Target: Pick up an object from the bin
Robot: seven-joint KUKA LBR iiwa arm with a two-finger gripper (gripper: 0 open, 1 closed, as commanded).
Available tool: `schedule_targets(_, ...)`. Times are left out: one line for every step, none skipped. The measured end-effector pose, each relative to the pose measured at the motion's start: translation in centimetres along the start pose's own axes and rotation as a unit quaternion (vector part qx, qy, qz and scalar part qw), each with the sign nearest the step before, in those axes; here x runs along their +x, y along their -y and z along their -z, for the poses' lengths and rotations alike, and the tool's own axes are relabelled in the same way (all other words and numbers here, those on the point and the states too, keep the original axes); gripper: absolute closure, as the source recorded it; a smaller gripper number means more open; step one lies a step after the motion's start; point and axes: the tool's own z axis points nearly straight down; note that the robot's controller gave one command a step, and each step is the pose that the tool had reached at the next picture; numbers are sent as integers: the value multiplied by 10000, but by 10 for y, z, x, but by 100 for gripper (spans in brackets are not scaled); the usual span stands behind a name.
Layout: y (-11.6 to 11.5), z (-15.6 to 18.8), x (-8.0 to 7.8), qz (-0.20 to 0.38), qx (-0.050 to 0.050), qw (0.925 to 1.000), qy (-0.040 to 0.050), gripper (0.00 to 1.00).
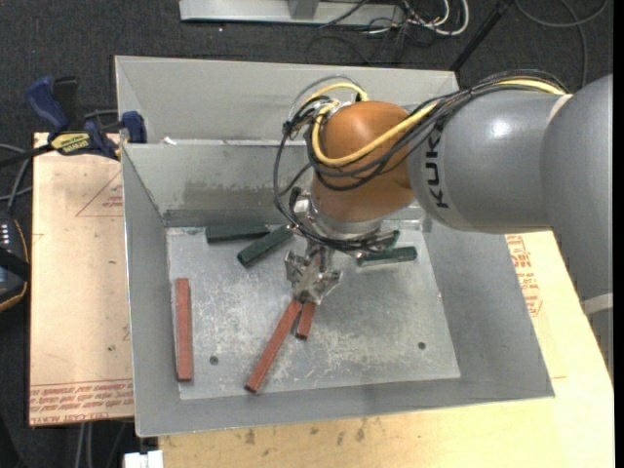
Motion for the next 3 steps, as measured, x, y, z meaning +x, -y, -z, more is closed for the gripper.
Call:
schedule_targets(-1,-2,-7,11,61,9999,127,0)
schedule_targets(-1,-2,-7,12,60,9999,121,0)
schedule_targets(7,7,-7,-208,6,9998,62,0)
